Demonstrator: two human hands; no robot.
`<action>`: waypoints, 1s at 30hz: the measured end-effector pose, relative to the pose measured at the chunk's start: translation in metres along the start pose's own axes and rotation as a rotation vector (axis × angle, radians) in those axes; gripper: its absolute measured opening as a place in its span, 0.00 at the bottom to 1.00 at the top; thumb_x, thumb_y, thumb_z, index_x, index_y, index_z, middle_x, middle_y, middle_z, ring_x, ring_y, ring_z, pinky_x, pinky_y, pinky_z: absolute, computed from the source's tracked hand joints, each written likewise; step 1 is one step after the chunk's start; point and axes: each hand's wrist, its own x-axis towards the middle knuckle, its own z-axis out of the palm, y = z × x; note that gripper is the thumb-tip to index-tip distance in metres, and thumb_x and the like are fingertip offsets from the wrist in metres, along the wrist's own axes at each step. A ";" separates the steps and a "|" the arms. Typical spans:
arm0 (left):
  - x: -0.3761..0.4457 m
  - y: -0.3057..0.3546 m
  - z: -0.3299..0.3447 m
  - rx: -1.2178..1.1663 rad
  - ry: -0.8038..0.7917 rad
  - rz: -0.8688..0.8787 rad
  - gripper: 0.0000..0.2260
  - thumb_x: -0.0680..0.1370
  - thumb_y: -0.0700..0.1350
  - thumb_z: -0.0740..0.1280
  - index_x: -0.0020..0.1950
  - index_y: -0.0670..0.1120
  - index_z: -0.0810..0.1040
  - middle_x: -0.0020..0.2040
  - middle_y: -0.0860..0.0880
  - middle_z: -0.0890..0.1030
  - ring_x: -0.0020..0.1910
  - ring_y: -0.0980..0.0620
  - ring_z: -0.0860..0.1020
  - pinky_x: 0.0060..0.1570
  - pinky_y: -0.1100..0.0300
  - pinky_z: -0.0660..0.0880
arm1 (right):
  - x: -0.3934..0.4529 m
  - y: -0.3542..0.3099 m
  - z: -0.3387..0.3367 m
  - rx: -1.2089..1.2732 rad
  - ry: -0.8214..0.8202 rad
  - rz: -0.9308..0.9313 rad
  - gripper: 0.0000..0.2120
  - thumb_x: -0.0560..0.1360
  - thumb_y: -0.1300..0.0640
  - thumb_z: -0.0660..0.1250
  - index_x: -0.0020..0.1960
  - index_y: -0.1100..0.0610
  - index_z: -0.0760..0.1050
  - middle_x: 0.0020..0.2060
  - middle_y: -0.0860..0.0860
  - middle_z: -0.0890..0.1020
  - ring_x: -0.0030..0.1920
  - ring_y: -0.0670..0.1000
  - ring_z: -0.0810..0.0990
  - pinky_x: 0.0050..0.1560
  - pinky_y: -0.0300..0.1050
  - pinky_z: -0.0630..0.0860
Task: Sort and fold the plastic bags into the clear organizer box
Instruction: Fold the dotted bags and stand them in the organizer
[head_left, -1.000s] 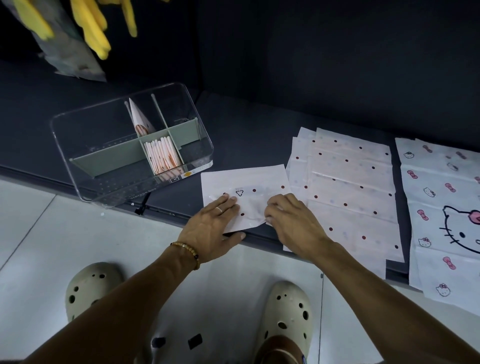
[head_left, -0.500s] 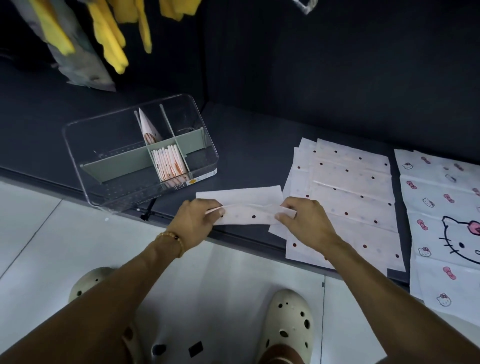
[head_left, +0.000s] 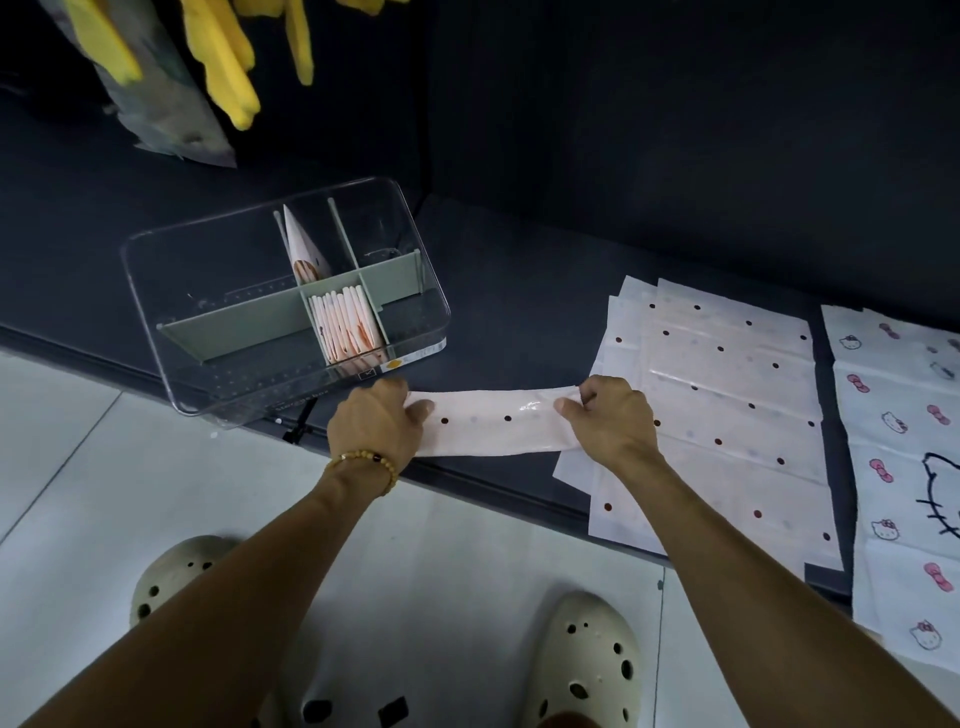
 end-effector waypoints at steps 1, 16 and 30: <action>0.000 -0.001 0.001 0.001 0.010 -0.005 0.15 0.75 0.60 0.65 0.41 0.49 0.68 0.38 0.48 0.75 0.37 0.49 0.72 0.39 0.55 0.72 | 0.001 -0.001 0.000 -0.001 0.005 0.009 0.09 0.75 0.47 0.68 0.42 0.52 0.74 0.38 0.48 0.77 0.40 0.50 0.75 0.43 0.41 0.71; -0.017 -0.038 0.006 0.102 -0.171 0.735 0.23 0.83 0.50 0.51 0.78 0.50 0.51 0.78 0.54 0.48 0.76 0.56 0.48 0.68 0.70 0.39 | -0.018 -0.020 -0.006 -0.328 0.149 -0.116 0.14 0.76 0.53 0.68 0.59 0.56 0.72 0.53 0.53 0.78 0.52 0.57 0.77 0.50 0.48 0.74; -0.019 -0.041 0.011 0.090 -0.196 0.752 0.25 0.82 0.52 0.49 0.78 0.49 0.47 0.78 0.54 0.47 0.71 0.62 0.38 0.65 0.72 0.31 | -0.048 -0.004 0.037 -0.418 -0.094 -0.579 0.26 0.83 0.51 0.45 0.78 0.57 0.47 0.78 0.50 0.45 0.78 0.49 0.43 0.74 0.42 0.38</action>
